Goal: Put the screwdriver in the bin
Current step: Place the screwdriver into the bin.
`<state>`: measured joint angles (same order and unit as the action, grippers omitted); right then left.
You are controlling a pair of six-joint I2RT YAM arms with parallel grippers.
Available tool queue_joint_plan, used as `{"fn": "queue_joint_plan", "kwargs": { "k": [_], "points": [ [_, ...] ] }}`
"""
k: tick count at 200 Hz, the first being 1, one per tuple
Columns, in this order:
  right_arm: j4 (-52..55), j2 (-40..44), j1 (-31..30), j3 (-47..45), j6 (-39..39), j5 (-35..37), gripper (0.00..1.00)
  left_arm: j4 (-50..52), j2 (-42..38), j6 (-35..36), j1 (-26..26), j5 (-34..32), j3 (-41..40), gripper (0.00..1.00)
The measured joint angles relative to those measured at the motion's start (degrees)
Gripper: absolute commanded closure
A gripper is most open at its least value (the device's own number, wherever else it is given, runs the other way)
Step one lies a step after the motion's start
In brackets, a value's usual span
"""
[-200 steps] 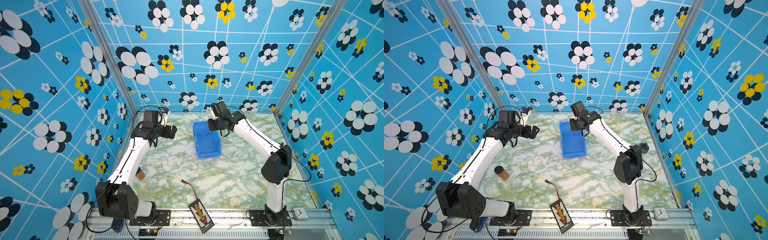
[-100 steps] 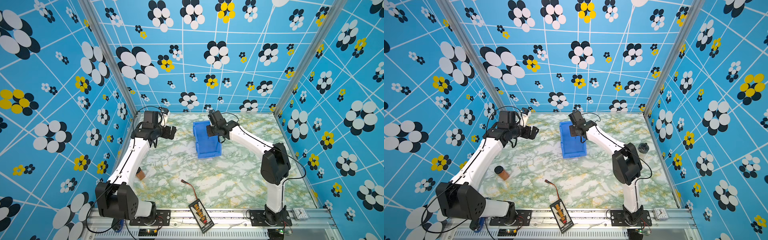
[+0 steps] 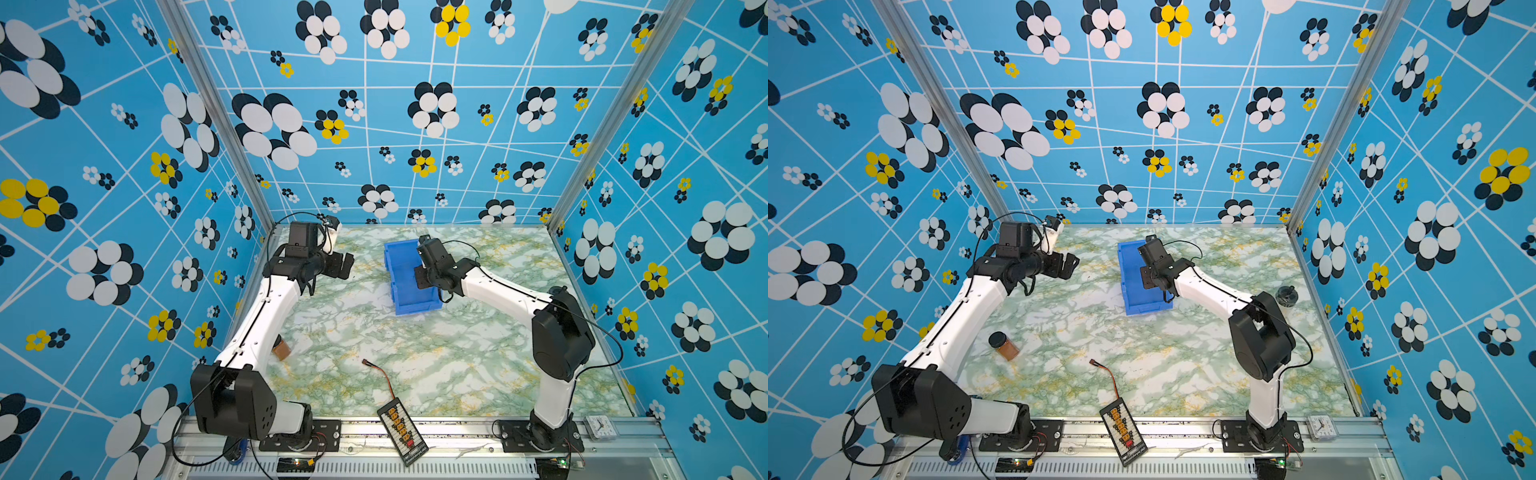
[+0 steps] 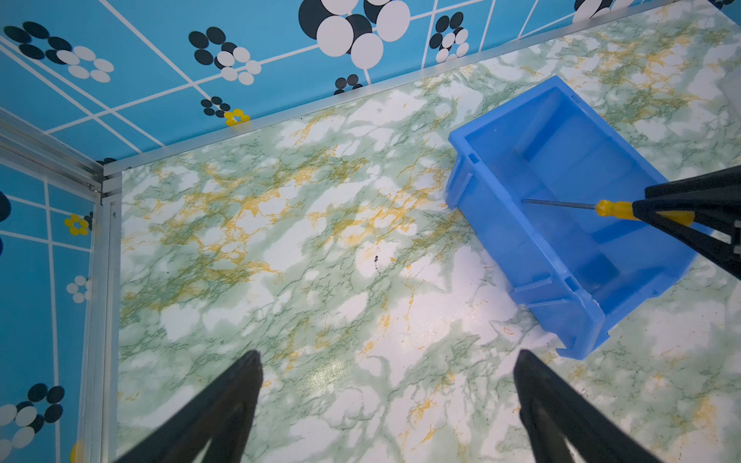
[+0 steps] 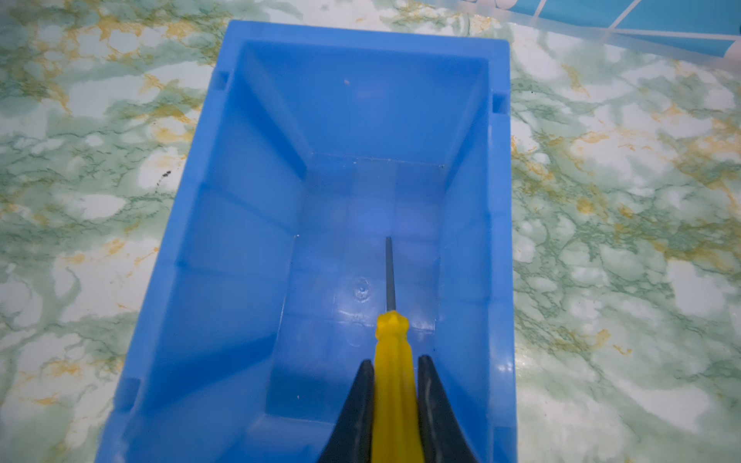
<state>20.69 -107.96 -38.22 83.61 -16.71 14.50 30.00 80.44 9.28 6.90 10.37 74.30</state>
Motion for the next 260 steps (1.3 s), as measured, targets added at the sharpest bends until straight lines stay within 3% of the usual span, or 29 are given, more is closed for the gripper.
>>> {"fn": "queue_joint_plan", "kwargs": {
  "k": [41, 122, 260],
  "points": [
    [-3.1, 2.0, -0.3, -6.2, -2.6, -1.8, 0.83, 0.0, 0.0, 0.4, 0.5, -0.6, 0.0, 0.01],
    [-8.4, 2.0, -0.3, -10.0, -7.4, -4.4, 0.83, -0.2, 0.0, 0.4, 1.4, -1.0, -0.4, 0.01],
    [-14.1, -7.3, -0.6, -5.5, -13.0, -5.7, 0.81, -0.5, 0.0, 0.4, 2.4, -1.4, -1.1, 0.01]
  ]
}}
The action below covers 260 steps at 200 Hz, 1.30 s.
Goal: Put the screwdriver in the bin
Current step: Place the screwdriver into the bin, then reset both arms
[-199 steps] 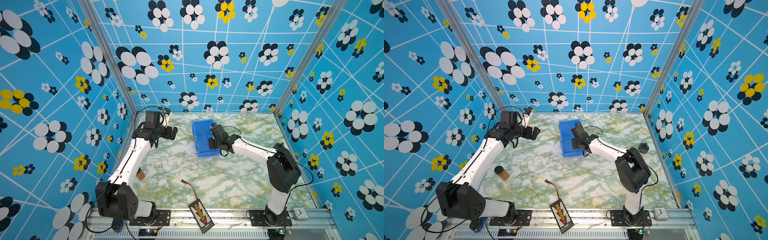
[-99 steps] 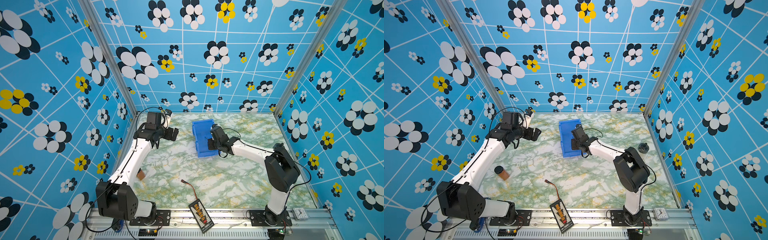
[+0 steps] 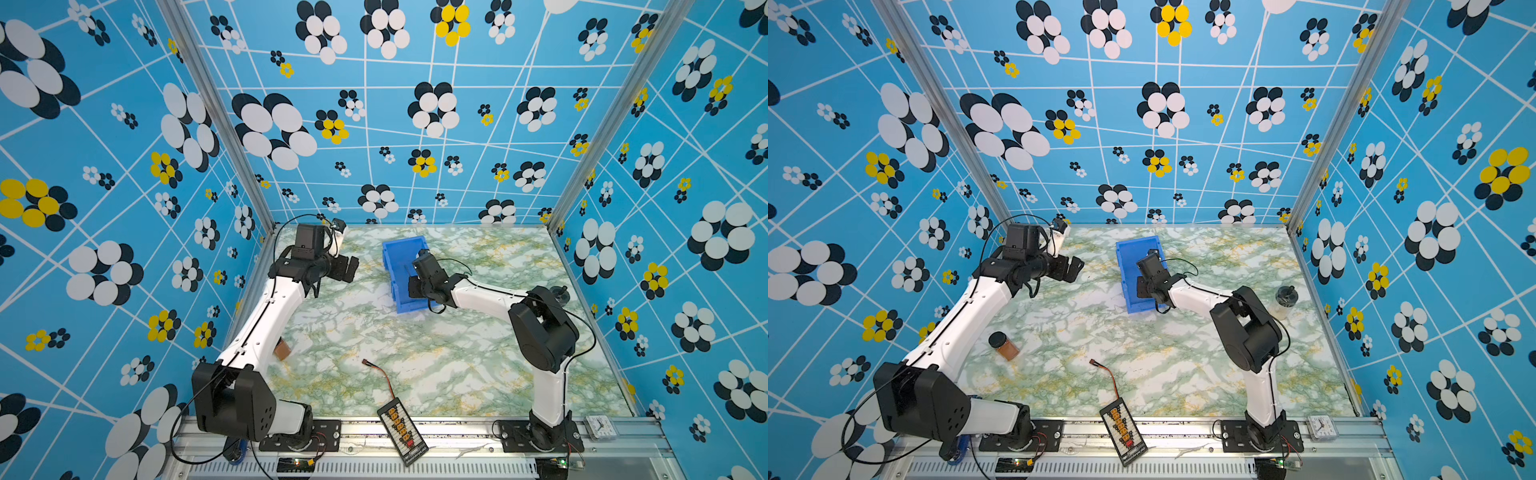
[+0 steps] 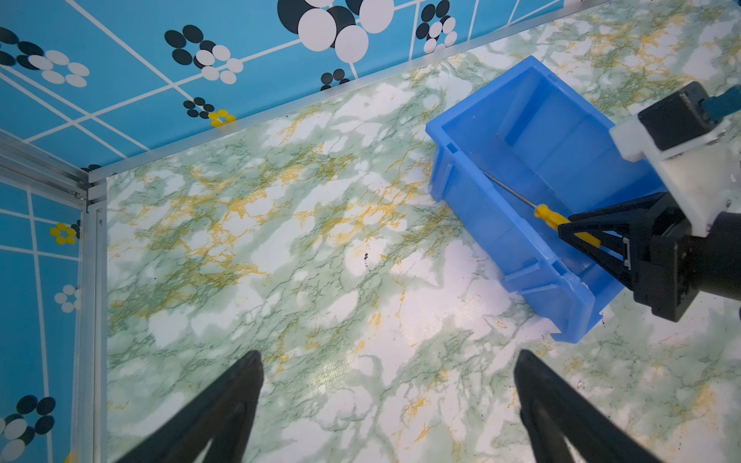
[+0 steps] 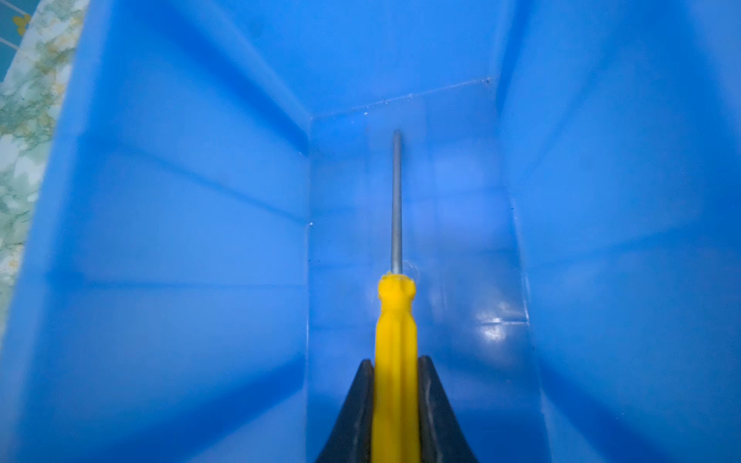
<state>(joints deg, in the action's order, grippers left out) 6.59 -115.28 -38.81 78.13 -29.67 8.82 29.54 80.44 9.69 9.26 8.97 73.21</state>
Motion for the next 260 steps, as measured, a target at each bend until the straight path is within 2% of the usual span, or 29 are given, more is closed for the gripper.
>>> {"fn": "queue_joint_plan", "kwargs": {
  "k": [32, 95, 157, 215, 260],
  "points": [
    [0.1, -3.3, -0.1, 1.6, -0.9, -0.8, 0.81, 0.0, 0.0, 0.0, 0.3, 0.0, 0.0, 0.01],
    [0.7, -3.7, -0.2, 1.7, -2.4, -1.5, 0.65, -0.4, 0.0, 0.0, 0.4, 0.0, 0.0, 0.01],
    [4.8, -2.8, -0.2, 3.7, -1.2, -1.1, 0.56, -0.5, 0.4, 0.0, 0.6, -0.7, 0.0, 0.01],
    [9.5, 9.8, -0.2, 9.6, 4.2, 1.8, 0.45, -0.5, 0.8, -0.3, 0.6, -1.5, 0.0, 0.01],
    [10.4, 24.5, 2.0, 5.6, 7.9, 4.6, 0.27, -3.4, 0.8, -3.9, 0.6, -4.6, -3.0, 0.01]
  ]
}}
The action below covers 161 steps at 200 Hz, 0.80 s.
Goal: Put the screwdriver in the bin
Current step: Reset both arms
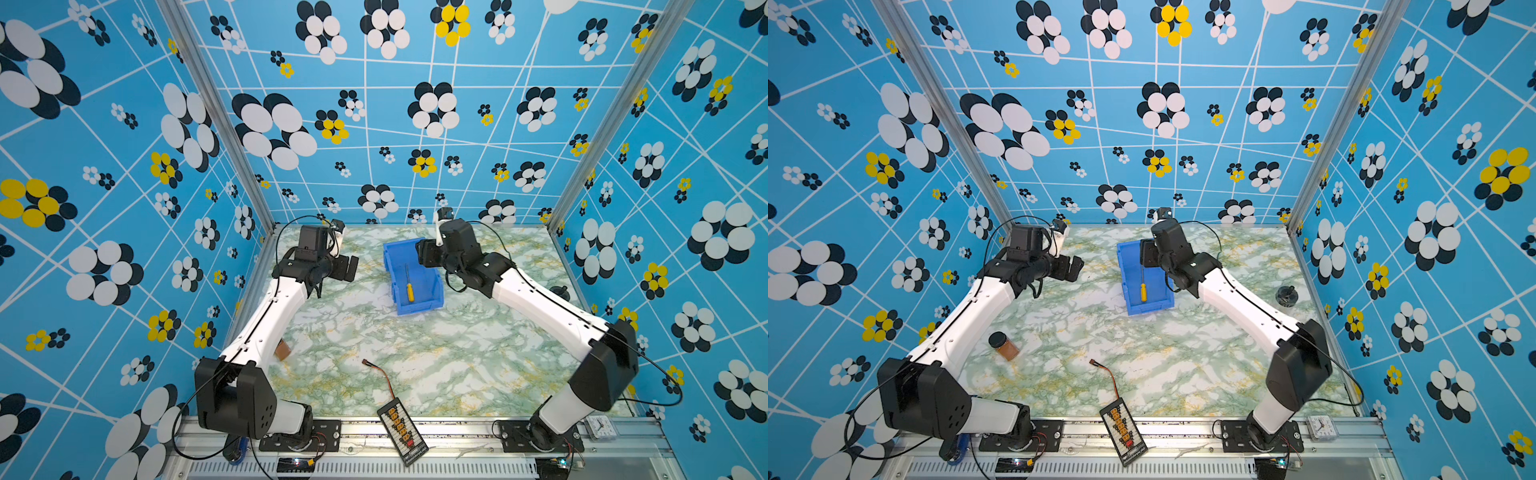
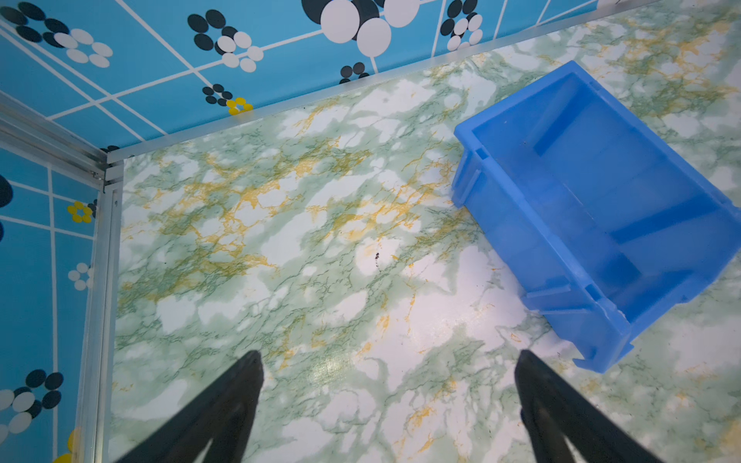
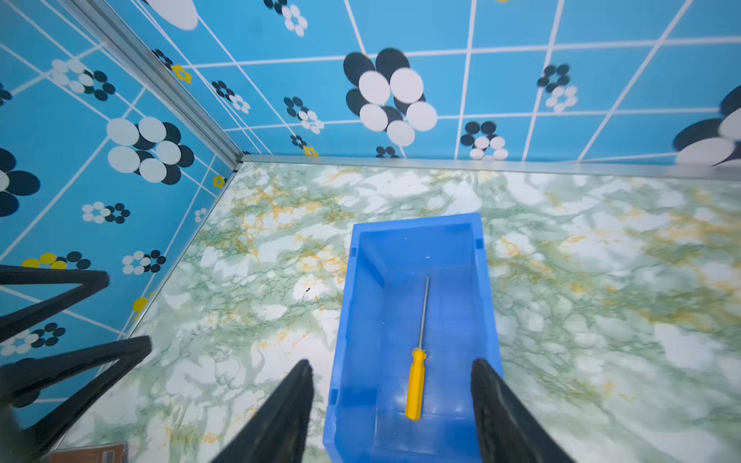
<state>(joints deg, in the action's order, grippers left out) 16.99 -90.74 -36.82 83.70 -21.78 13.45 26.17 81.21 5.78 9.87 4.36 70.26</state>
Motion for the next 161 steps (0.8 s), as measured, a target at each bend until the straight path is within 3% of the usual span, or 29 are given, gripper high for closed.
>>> {"fn": "queue_joint_plan", "kwargs": {
  "k": [19, 29, 88, 161],
  "points": [
    [-0.1, 5.6, 4.5, -6.4, 0.3, 1.1, 0.22, -2.3, 0.1, -2.0, -0.3, -1.8, -3.7, 0.01],
    [-0.1, 7.3, 7.4, -9.8, 0.0, 1.7, 0.14, -4.3, 0.1, -3.7, -0.8, -2.1, -6.1, 0.01],
    [-6.8, 7.8, 18.4, -28.2, 3.4, 4.7, 0.1, -23.1, 0.9, -13.3, -8.5, -2.3, -22.8, 0.01],
    [-25.6, 7.7, 25.0, -41.1, 12.7, 11.0, 0.1, -41.4, -0.6, -12.6, -9.2, -2.8, -34.2, 0.01]
  ]
}}
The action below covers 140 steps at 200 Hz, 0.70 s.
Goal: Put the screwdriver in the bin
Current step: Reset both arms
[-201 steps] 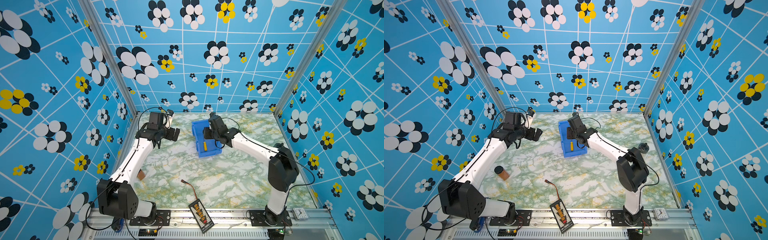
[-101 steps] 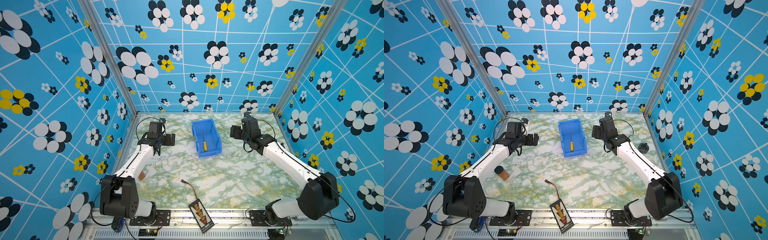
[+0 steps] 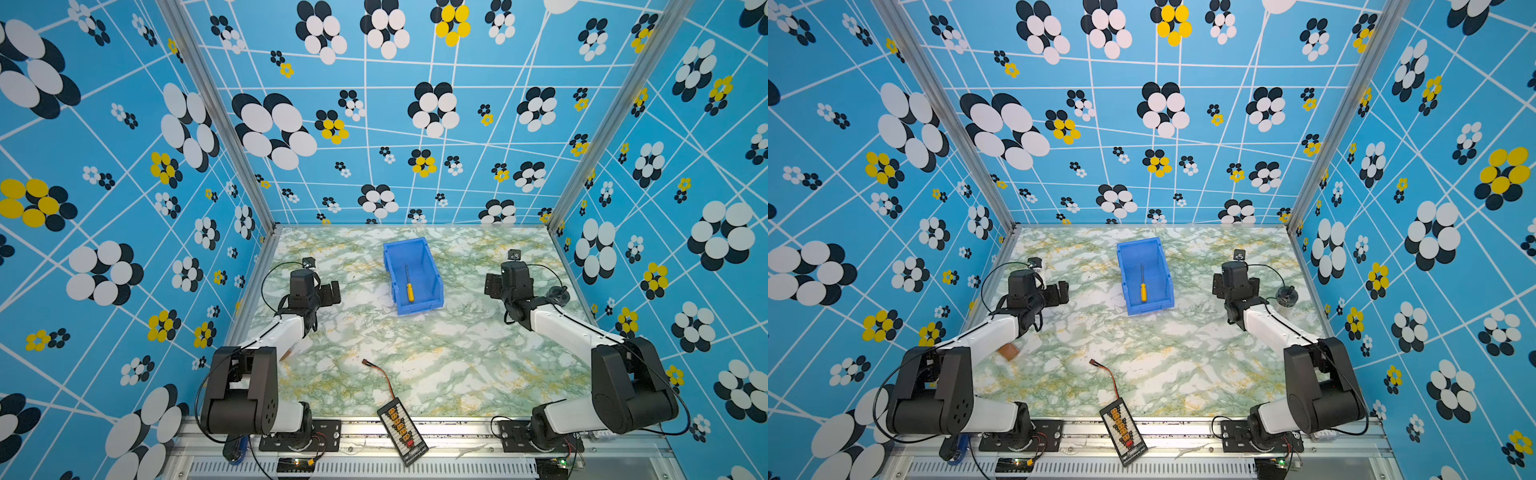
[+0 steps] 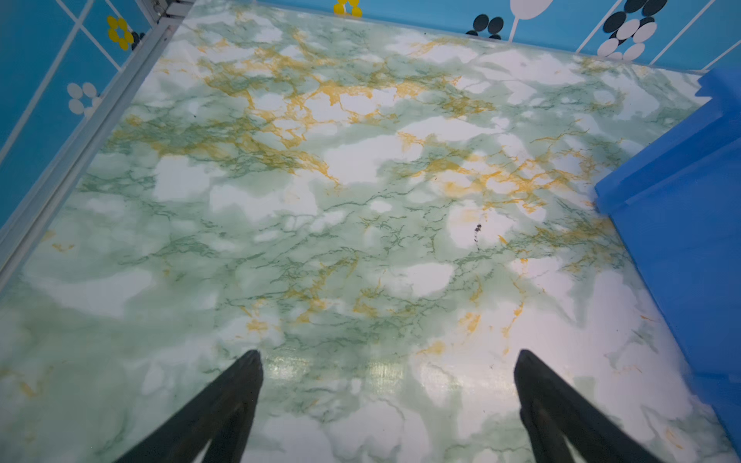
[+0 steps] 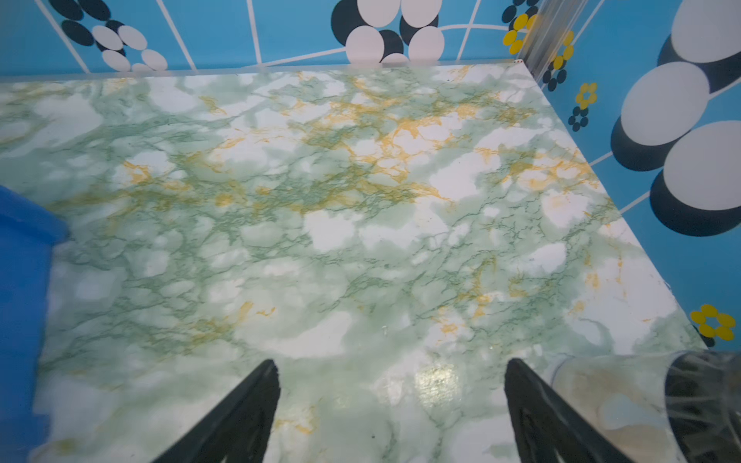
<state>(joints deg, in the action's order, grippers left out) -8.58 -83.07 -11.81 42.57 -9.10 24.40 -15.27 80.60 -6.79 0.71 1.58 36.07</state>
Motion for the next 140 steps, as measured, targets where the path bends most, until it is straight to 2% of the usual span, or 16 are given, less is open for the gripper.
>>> {"fn": "queue_joint_plan", "kwargs": {
  "k": [69, 100, 121, 140],
  "points": [
    [-9.6, 2.7, 4.7, -6.1, 3.8, -1.3, 0.08, -13.1, -0.7, 1.0, -0.8, 0.1, -9.9, 0.01],
    [-15.1, 5.3, 7.8, -12.2, 3.7, -2.2, 0.07, -19.3, -0.4, 2.3, -0.8, -0.1, -11.3, 0.01],
    [-20.1, 4.5, 8.3, -17.2, 3.1, -2.2, 0.06, -25.2, 0.7, 2.9, -1.4, -0.1, -12.1, 0.01],
    [-22.1, 3.3, 8.3, -17.9, 3.3, -2.7, 0.06, -30.9, 3.3, 3.0, -1.6, -0.2, -13.7, 0.01]
  ]
}}
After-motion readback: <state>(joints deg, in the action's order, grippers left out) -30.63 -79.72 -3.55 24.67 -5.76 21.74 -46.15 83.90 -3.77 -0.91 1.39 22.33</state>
